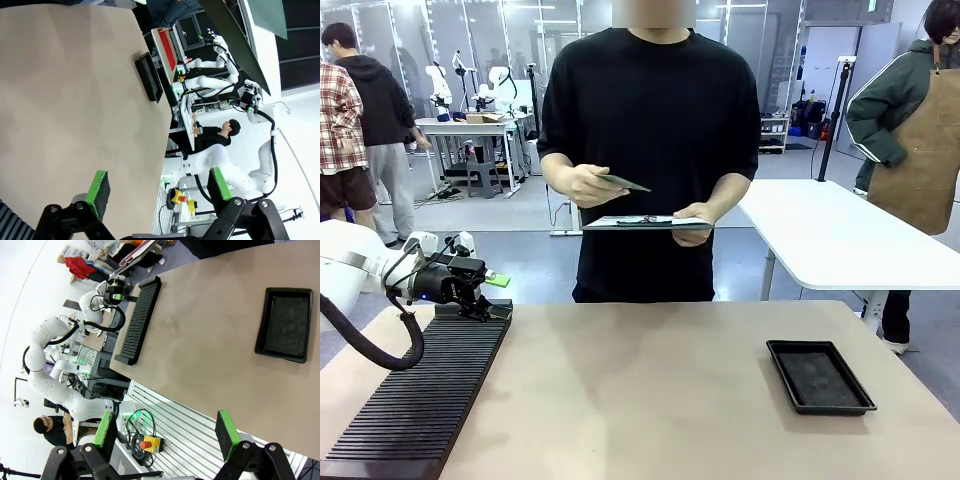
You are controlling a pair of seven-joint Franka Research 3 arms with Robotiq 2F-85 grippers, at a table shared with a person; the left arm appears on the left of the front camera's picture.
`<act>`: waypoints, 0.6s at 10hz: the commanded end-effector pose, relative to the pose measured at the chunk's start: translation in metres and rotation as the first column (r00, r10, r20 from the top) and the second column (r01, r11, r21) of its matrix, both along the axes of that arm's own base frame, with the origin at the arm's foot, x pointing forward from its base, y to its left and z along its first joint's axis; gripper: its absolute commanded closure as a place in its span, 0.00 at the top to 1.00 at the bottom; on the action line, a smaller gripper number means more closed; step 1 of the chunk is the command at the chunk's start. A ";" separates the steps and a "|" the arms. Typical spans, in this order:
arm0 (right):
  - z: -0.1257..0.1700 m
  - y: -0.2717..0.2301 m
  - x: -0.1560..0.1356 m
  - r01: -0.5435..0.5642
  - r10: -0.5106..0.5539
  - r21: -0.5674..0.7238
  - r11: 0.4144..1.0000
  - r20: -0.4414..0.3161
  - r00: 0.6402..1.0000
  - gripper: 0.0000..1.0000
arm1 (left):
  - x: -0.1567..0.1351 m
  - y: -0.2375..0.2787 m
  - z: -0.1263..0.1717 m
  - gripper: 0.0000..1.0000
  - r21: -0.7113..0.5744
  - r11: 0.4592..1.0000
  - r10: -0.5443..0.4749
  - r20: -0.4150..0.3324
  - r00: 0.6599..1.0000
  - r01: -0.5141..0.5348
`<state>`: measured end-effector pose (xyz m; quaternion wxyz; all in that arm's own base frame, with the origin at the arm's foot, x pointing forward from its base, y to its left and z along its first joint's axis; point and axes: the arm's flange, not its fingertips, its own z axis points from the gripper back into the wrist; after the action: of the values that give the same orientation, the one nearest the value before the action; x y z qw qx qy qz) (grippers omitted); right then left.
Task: Inspect the PCB.
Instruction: Pick up the Blank PCB that the human is holding.
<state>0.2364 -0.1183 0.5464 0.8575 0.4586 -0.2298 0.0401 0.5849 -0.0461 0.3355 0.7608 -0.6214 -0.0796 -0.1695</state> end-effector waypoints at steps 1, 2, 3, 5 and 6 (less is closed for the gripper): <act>0.000 0.000 0.000 -0.011 0.011 0.003 1.000 0.018 1.000 1.00 | 0.001 -0.001 0.001 1.00 -0.001 1.000 -0.002 0.003 1.000 0.002; 0.000 0.000 0.000 -0.011 0.011 0.003 1.000 0.018 1.000 1.00 | 0.001 -0.001 0.001 1.00 -0.001 1.000 -0.002 0.003 1.000 0.002; 0.000 0.000 0.000 -0.011 0.011 0.003 1.000 0.018 1.000 1.00 | 0.001 -0.001 0.001 1.00 -0.001 1.000 -0.002 0.003 1.000 0.002; 0.000 0.000 0.000 -0.011 0.011 0.003 1.000 0.018 1.000 1.00 | 0.000 0.000 0.000 0.95 0.000 1.000 0.000 0.000 1.000 0.000; 0.000 0.000 0.000 -0.011 0.011 0.003 1.000 0.018 1.000 1.00 | -0.014 0.016 0.035 1.00 -0.027 1.000 0.014 -0.039 0.999 -0.015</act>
<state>0.2364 -0.1183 0.5464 0.8575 0.4586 -0.2297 0.0401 0.5838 -0.0421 0.3432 0.7600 -0.6234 -0.0790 -0.1659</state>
